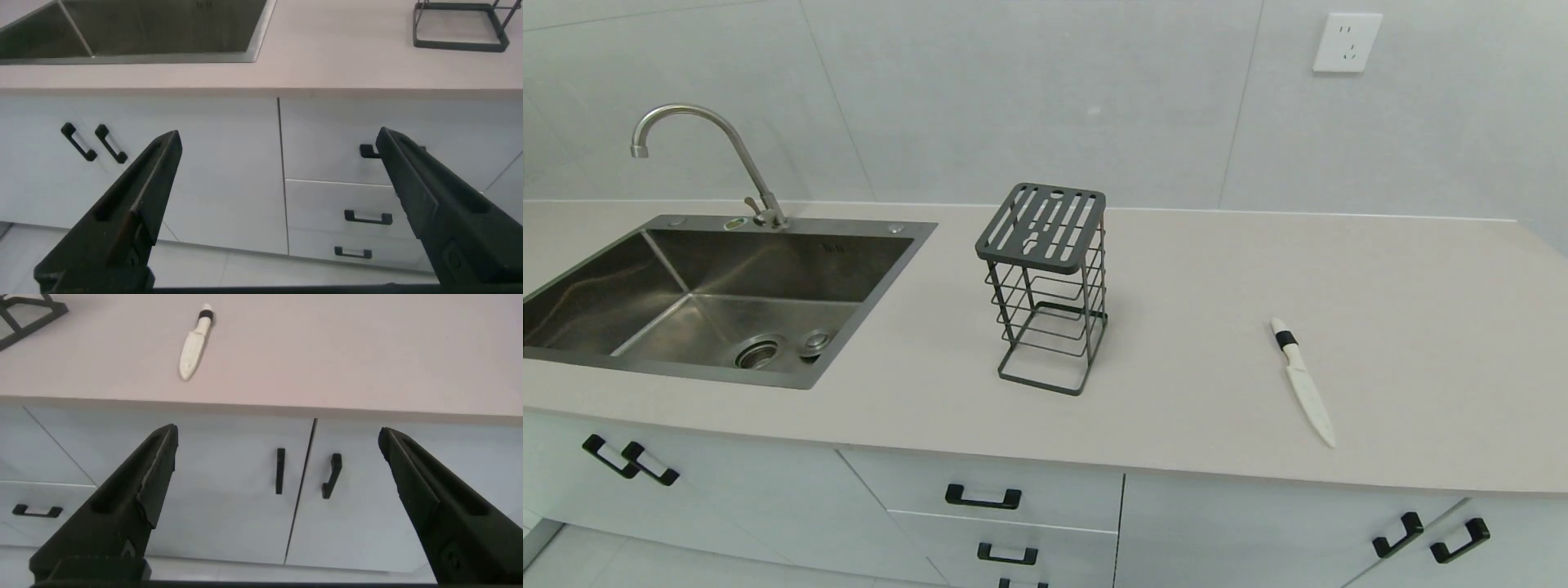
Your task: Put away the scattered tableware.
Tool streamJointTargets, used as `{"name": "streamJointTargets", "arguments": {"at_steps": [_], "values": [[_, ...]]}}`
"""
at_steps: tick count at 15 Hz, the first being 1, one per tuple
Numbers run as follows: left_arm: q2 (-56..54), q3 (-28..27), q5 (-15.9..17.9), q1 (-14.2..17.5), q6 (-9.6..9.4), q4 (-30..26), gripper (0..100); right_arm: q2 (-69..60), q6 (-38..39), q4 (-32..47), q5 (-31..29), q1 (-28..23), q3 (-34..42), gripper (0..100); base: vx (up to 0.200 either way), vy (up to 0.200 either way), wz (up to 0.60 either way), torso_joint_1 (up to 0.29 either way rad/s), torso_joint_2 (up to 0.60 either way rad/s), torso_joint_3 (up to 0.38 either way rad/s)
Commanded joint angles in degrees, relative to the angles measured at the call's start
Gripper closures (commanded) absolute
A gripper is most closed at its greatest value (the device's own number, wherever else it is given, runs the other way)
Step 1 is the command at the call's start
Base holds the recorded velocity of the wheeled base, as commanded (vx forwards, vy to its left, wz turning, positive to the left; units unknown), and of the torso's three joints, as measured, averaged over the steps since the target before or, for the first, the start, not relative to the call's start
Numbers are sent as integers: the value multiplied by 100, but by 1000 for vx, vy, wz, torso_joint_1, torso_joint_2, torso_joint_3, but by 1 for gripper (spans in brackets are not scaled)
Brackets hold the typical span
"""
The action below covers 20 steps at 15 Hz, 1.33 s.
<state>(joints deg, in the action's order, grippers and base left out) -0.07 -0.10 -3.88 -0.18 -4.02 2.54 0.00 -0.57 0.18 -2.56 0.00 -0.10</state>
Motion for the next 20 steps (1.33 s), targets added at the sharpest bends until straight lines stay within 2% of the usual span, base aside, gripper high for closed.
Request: {"name": "streamJointTargets", "arguments": {"at_steps": [1,4,12,16,20], "values": [[7,1,-8,1,-2,1,0,9,-4,-1,1,0,1,0,0,0,0,0,0,0],[7,1,-8,1,-2,1,0,9,5,-1,1,0,1,0,0,-200,0,4,4,-1],[7,1,-25,1,33,1,0,9,5,-1,1,0,1,0,0,0,0,0,0,0],[7,1,-113,1,139,1,0,9,-22,8,1,0,1,0,0,0,0,0,0,0],[7,1,-113,1,147,1,0,9,5,-1,1,0,1,0,0,0,0,0,0,0]]}}
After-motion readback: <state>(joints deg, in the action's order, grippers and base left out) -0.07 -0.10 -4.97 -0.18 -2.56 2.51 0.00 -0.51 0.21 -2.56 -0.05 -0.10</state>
